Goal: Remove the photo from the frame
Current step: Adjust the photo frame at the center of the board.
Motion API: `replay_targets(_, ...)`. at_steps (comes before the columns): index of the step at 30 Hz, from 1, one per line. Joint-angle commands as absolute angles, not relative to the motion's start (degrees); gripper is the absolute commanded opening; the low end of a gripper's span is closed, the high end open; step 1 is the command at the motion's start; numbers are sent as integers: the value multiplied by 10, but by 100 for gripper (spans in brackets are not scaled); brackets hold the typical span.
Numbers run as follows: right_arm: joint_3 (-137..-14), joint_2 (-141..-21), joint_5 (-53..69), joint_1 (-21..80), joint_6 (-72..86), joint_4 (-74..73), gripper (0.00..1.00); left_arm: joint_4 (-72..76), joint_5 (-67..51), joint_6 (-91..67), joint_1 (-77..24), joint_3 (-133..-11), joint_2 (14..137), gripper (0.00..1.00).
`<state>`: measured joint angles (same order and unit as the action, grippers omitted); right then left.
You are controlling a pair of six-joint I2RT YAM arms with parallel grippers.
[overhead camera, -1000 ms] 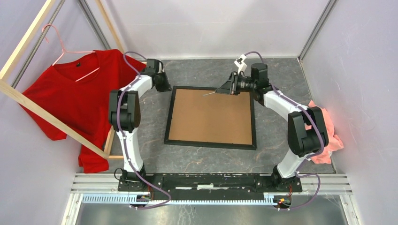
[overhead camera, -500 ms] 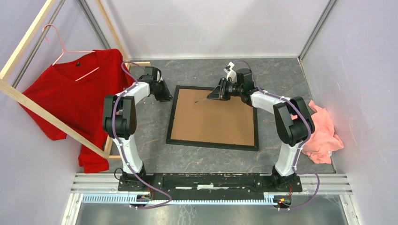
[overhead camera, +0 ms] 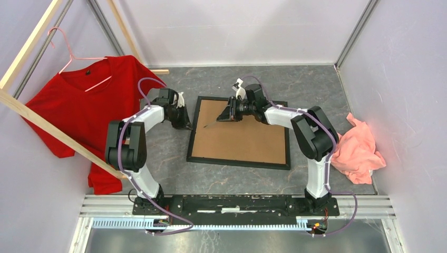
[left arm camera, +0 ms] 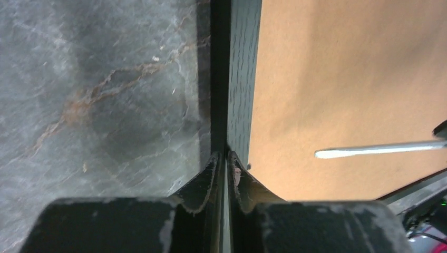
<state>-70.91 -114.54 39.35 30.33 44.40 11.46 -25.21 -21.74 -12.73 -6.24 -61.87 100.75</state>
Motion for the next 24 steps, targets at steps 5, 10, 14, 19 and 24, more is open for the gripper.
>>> replay_targets(5,-730,-1181,428,316,505,192,0,-240,-213,-15,-63,-576,924,5)
replay_targets(10,-751,-1214,443,334,518,202,0,-247,-214,16,-64,-567,946,2)
replay_targets(14,-758,-1224,442,344,516,200,0,-243,-238,15,-63,-561,954,8)
replay_targets(19,-761,-1231,442,344,517,198,0,-239,-262,5,-63,-554,960,20)
replay_targets(24,-757,-1215,445,339,505,192,0,-245,-290,1,-63,-552,970,21)
